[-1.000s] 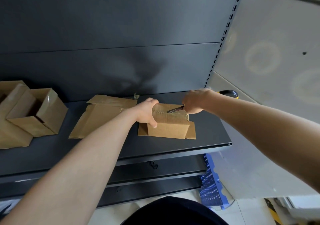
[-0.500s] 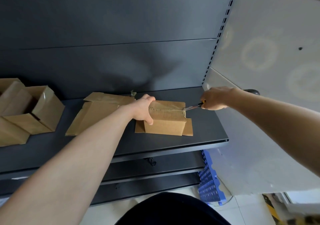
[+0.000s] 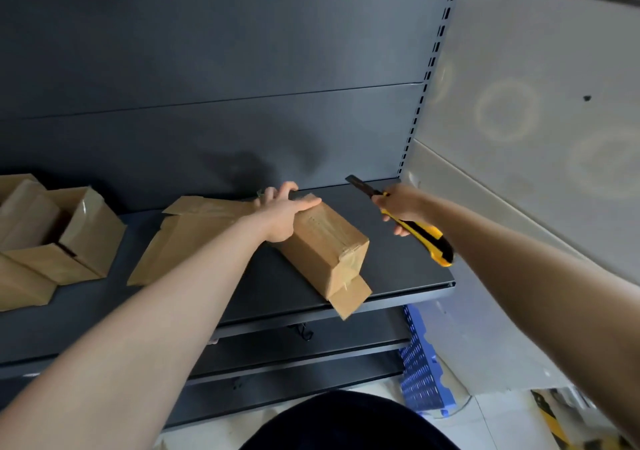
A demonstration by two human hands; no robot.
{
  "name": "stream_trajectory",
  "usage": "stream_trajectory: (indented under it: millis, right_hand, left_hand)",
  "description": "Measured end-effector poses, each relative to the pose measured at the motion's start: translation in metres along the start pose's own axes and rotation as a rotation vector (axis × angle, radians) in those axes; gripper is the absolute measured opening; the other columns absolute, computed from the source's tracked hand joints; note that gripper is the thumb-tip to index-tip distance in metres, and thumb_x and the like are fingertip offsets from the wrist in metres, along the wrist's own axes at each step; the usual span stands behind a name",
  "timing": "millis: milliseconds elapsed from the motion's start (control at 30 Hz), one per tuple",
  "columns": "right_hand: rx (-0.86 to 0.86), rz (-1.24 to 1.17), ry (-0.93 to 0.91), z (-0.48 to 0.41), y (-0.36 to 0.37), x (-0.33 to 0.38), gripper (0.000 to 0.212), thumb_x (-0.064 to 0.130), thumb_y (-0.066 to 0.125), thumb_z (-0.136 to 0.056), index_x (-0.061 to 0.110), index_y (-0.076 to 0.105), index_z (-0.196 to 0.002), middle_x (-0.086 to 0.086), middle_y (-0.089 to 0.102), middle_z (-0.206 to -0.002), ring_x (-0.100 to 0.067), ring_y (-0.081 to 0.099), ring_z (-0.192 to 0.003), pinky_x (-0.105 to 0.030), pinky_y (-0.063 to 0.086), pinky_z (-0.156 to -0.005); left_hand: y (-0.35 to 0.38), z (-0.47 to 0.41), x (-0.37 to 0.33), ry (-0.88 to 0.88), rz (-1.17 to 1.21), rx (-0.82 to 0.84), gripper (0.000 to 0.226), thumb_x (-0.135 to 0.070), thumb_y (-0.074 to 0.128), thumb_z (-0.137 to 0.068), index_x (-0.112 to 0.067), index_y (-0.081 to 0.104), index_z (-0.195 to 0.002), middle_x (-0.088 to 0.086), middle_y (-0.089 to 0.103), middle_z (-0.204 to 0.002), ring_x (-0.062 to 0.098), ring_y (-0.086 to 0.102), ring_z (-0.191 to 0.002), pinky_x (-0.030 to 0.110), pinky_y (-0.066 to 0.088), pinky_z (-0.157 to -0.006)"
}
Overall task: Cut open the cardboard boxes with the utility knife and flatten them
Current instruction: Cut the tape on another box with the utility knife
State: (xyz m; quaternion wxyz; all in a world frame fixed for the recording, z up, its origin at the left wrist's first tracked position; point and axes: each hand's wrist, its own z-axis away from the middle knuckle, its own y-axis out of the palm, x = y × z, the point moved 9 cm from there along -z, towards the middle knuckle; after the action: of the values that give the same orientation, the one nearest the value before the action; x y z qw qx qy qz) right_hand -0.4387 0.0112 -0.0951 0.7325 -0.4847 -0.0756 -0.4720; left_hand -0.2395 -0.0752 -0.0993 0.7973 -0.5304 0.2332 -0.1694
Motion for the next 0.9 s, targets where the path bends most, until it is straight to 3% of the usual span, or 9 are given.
stream_trajectory:
  millis: [100, 167, 267, 367, 467, 533, 600, 733, 900]
  right_hand:
    - [0.094, -0.201, 0.041, -0.007, 0.021, 0.006, 0.037, 0.034, 0.039, -0.102, 0.005, 0.044, -0.123, -0.008, 0.063, -0.104, -0.022, 0.057, -0.052, -0.032, 0.052, -0.052]
    - [0.156, -0.300, 0.082, -0.006, 0.032, 0.009, 0.038, 0.034, 0.040, -0.102, 0.003, 0.045, -0.123, -0.009, 0.066, -0.098, -0.021, 0.054, -0.051, -0.031, 0.051, -0.052]
    - [0.322, -0.374, 0.120, 0.000, 0.047, 0.016, 0.037, 0.033, 0.042, -0.102, 0.001, 0.052, -0.117, -0.011, 0.067, -0.091, -0.020, 0.052, -0.054, -0.031, 0.049, -0.054]
    - [0.488, -0.307, 0.123, 0.009, 0.058, 0.022, 0.042, 0.034, 0.038, -0.103, -0.001, 0.058, -0.114, -0.010, 0.073, -0.102, -0.019, 0.050, -0.056, -0.029, 0.049, -0.054]
    - [0.347, -0.330, 0.130, 0.003, 0.052, 0.025, 0.038, 0.033, 0.038, -0.103, 0.000, 0.057, -0.104, -0.013, 0.070, -0.096, -0.020, 0.051, -0.057, -0.030, 0.050, -0.057]
    - [0.206, -0.346, 0.127, -0.004, 0.043, 0.024, 0.036, 0.034, 0.038, -0.103, 0.001, 0.052, -0.100, -0.014, 0.067, -0.090, -0.022, 0.052, -0.058, -0.032, 0.049, -0.059]
    - [0.158, -0.268, 0.086, -0.008, 0.039, 0.027, 0.043, 0.041, 0.035, -0.102, 0.002, 0.052, -0.097, -0.013, 0.066, -0.089, -0.023, 0.054, -0.059, -0.033, 0.050, -0.059]
    - [0.115, -0.028, -0.084, -0.012, 0.032, 0.040, 0.045, 0.042, 0.030, -0.102, 0.005, 0.052, -0.087, -0.015, 0.060, -0.074, -0.024, 0.054, -0.054, -0.029, 0.049, -0.054]
    - [0.105, 0.545, -0.237, -0.001, 0.021, 0.050, 0.031, 0.040, 0.037, -0.099, 0.017, 0.055, -0.088, -0.008, 0.058, -0.078, -0.023, 0.057, -0.062, -0.026, 0.045, -0.058]
  left_hand:
    - [-0.028, 0.013, 0.007, -0.169, 0.077, -0.356, 0.066, 0.004, 0.046, -0.085, -0.027, 0.034, -0.142, 0.008, 0.026, -0.134, 0.031, 0.033, -0.118, 0.038, 0.034, -0.096]
    - [-0.028, 0.017, 0.015, -0.306, 0.280, -0.367, 0.046, -0.010, 0.051, -0.094, -0.007, 0.032, -0.135, 0.014, 0.032, -0.135, 0.035, 0.042, -0.121, 0.038, 0.041, -0.093]
    - [-0.012, 0.014, 0.010, -0.324, 0.529, -0.233, 0.079, -0.040, 0.061, -0.090, 0.004, 0.021, -0.142, 0.017, 0.030, -0.147, 0.031, 0.036, -0.134, 0.038, 0.037, -0.106]
    - [-0.013, 0.012, 0.001, -0.232, 0.553, -0.239, 0.085, -0.031, 0.078, -0.075, -0.004, 0.026, -0.137, 0.012, 0.030, -0.140, 0.027, 0.037, -0.129, 0.037, 0.038, -0.103]
    - [-0.016, 0.014, -0.005, -0.213, 0.484, -0.253, 0.079, -0.032, 0.075, -0.078, -0.002, 0.031, -0.137, 0.013, 0.031, -0.139, 0.028, 0.044, -0.124, 0.034, 0.041, -0.096]
    - [-0.009, 0.016, -0.011, -0.234, 0.362, -0.161, 0.102, -0.055, 0.071, -0.074, -0.002, 0.022, -0.145, 0.016, 0.024, -0.147, 0.032, 0.035, -0.133, 0.040, 0.039, -0.103]
    - [0.002, 0.020, -0.017, -0.231, 0.209, -0.060, 0.115, -0.064, 0.072, -0.066, -0.006, 0.016, -0.148, 0.015, 0.019, -0.149, 0.035, 0.024, -0.137, 0.045, 0.031, -0.109]
    - [0.005, 0.020, -0.016, -0.128, 0.229, -0.031, 0.104, -0.034, 0.076, -0.072, -0.013, 0.010, -0.149, 0.011, 0.017, -0.152, 0.034, 0.018, -0.141, 0.042, 0.018, -0.114]
    - [0.011, 0.020, 0.004, -0.121, 0.116, 0.072, 0.111, -0.033, 0.074, -0.073, -0.017, -0.002, -0.152, 0.006, 0.003, -0.159, 0.028, -0.005, -0.146, 0.041, -0.002, -0.117]
